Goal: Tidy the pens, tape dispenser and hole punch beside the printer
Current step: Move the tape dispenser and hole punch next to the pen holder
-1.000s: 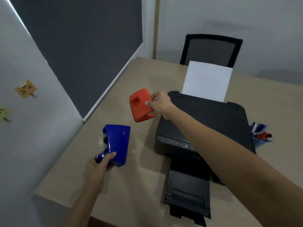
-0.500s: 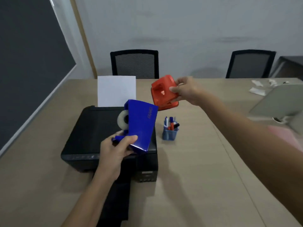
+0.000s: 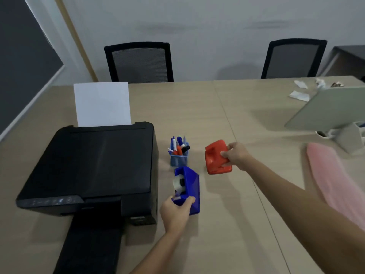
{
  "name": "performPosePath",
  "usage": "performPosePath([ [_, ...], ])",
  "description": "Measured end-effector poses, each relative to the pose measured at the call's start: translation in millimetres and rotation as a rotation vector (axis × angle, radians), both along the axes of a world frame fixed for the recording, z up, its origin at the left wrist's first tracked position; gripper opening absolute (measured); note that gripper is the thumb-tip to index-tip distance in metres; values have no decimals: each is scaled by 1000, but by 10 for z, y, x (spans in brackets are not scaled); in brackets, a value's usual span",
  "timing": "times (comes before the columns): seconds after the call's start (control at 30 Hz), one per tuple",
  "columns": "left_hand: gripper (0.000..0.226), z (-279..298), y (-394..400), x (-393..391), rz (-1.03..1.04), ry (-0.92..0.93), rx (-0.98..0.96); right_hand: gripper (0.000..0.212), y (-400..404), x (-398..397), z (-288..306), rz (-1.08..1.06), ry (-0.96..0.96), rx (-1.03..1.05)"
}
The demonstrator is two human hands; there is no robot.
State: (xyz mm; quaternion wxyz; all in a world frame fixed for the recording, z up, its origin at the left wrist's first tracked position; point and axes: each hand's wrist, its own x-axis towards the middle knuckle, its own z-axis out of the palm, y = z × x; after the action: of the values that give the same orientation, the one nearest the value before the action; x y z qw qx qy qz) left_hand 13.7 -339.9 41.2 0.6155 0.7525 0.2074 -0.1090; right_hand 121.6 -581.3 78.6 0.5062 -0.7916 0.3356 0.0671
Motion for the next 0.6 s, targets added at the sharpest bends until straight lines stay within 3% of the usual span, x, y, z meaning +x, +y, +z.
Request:
performPosePath([
  [0.1,21,-174,-76,98,21,11,109,23,29,47,-308,-8,49,1],
  [0.33,50,-369,-226,353,-42,-64,323,30,213,265,-646,10,67,-27],
  [0.6,64,-450,-361,432,-52,-53,366,24,361,470,-765,63,62,-67],
])
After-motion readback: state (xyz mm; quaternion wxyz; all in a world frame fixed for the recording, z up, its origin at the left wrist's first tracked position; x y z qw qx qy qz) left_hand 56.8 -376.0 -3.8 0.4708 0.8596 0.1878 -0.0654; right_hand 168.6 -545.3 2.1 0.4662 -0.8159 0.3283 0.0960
